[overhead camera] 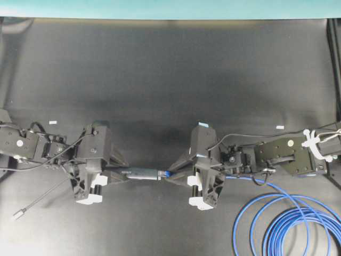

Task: Insert the LAN cable into the hub.
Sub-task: 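Push the held blue plug leftward into the hub's port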

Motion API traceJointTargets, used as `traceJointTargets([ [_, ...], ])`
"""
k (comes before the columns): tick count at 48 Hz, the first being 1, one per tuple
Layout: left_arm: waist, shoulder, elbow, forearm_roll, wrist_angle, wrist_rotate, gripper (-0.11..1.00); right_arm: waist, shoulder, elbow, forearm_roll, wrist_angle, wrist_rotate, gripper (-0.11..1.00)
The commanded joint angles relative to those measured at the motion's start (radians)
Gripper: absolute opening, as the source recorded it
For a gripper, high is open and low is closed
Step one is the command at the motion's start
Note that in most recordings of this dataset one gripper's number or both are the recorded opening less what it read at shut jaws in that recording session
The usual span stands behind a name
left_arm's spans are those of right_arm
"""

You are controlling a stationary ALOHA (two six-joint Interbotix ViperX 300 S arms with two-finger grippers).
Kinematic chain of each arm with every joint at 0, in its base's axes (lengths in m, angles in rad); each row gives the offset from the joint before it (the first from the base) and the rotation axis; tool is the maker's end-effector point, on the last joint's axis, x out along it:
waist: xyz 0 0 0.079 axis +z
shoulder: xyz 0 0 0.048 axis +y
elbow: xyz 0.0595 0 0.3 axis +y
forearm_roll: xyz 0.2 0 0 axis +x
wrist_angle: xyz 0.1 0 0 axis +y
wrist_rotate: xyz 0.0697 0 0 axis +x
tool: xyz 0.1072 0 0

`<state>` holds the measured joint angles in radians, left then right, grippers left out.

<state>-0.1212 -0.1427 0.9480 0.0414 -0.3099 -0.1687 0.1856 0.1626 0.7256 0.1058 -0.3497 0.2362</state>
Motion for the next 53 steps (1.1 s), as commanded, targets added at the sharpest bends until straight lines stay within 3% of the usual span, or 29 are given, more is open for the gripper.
traceJointTargets([
  [1, 0.002, -0.006, -0.021, 0.003, -0.006, 0.002, 0.28, 0.009, -0.008, -0.025, 0.002, 0.005, 0.002, 0.13],
  [36, 0.0, 0.058, -0.149, 0.003, 0.114, 0.06, 0.28, 0.012, 0.008, -0.063, 0.002, 0.017, -0.006, 0.13],
  [53, 0.0, 0.069, -0.173, 0.003, 0.117, 0.077, 0.28, 0.012, 0.025, -0.109, -0.003, 0.021, -0.026, 0.13],
])
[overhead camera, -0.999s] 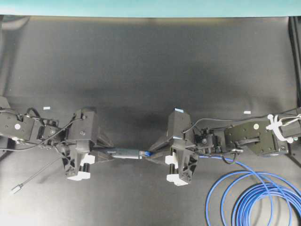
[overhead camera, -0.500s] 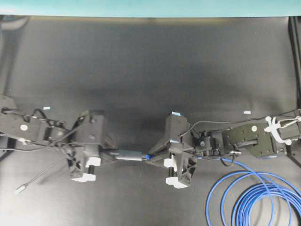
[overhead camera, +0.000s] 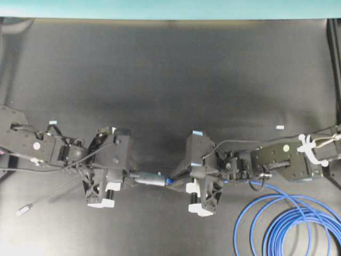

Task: Insert the LAN cable into the hub.
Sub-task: 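Push the held blue plug leftward into the hub's port, then open the right gripper and pull it back from the plug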

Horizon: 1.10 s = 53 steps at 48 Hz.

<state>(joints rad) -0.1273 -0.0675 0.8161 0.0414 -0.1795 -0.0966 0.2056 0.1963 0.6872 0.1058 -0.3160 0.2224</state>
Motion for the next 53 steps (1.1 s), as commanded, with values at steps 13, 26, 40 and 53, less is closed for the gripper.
traceJointTargets([
  [13, 0.006, -0.006, -0.037, 0.003, 0.018, -0.005, 0.28, -0.003, -0.014, -0.064, -0.011, -0.011, -0.018, 0.13],
  [26, 0.0, -0.005, -0.04, 0.003, 0.075, -0.003, 0.28, 0.003, -0.018, -0.052, -0.02, 0.021, -0.017, 0.13],
  [40, 0.0, -0.008, -0.021, 0.003, 0.074, -0.005, 0.28, 0.012, -0.028, -0.028, -0.02, 0.049, -0.012, 0.42],
  [53, 0.002, 0.002, 0.011, 0.003, 0.061, -0.014, 0.28, 0.02, -0.058, 0.025, -0.02, 0.083, -0.006, 0.79],
])
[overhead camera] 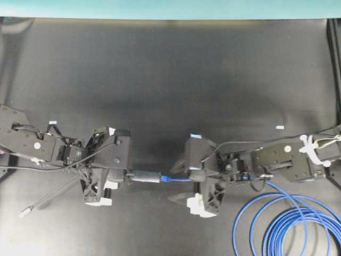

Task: Insert the LAN cable into the hub.
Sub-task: 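Open the right gripper and pull it back from the plug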

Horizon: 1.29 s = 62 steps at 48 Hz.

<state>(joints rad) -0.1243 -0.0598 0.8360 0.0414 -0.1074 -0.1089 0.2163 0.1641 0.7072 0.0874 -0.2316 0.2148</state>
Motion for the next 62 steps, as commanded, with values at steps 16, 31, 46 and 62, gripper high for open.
traceJointTargets([
  [16, -0.003, 0.018, -0.012, 0.003, -0.021, 0.003, 0.28, 0.009, -0.11, 0.083, 0.0, -0.009, 0.002, 0.79],
  [31, 0.003, 0.037, -0.015, 0.003, -0.028, 0.003, 0.28, 0.009, -0.141, 0.104, 0.002, -0.018, 0.003, 0.79],
  [46, 0.014, 0.043, -0.078, 0.003, 0.084, 0.002, 0.28, 0.008, -0.144, 0.106, 0.0, -0.018, 0.0, 0.79],
  [62, 0.048, 0.043, -0.069, 0.003, 0.052, -0.003, 0.28, 0.008, -0.146, 0.109, 0.0, -0.015, 0.005, 0.79],
])
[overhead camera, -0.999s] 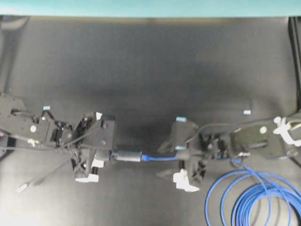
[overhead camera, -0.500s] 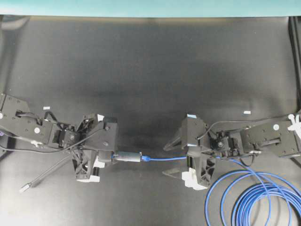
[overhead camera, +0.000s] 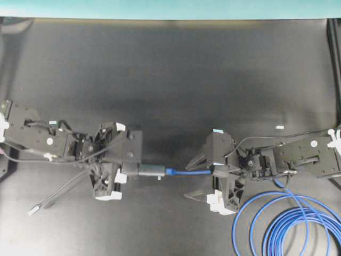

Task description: Insert the LAN cable into the hub.

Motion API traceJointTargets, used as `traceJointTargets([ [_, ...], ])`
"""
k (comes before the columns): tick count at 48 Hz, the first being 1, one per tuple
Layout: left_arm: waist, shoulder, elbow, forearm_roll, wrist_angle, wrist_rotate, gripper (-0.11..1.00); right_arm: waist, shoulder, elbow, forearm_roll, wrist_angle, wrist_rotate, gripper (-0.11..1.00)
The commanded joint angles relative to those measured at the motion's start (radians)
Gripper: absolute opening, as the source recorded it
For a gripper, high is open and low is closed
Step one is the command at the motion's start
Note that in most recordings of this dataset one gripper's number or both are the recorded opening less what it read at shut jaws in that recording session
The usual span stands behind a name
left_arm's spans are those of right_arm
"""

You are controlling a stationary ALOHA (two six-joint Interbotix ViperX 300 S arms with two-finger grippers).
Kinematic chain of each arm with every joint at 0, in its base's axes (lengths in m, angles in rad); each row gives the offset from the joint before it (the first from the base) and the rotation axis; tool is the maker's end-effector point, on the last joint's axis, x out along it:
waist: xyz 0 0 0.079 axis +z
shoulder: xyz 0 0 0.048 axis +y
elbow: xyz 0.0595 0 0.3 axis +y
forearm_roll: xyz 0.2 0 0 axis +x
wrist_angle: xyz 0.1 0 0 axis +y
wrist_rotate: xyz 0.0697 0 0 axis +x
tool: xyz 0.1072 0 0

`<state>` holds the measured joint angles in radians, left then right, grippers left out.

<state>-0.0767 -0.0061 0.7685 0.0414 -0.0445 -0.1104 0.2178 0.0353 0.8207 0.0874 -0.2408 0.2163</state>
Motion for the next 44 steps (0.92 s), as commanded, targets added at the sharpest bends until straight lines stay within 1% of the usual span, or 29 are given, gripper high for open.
traceJointTargets([
  [1, 0.0, -0.011, 0.0, 0.003, -0.011, -0.002, 0.28, 0.006, -0.015, -0.005, 0.0, -0.006, 0.002, 0.79],
  [40, -0.015, -0.006, 0.021, 0.003, -0.003, 0.002, 0.29, 0.003, -0.012, -0.009, 0.005, -0.008, 0.008, 0.79],
  [42, -0.015, -0.006, 0.025, 0.003, -0.003, 0.0, 0.31, 0.003, -0.012, -0.009, 0.005, -0.008, 0.008, 0.79],
  [44, -0.015, -0.006, 0.029, 0.002, -0.003, -0.002, 0.38, 0.003, -0.012, -0.009, 0.005, -0.006, 0.009, 0.79],
])
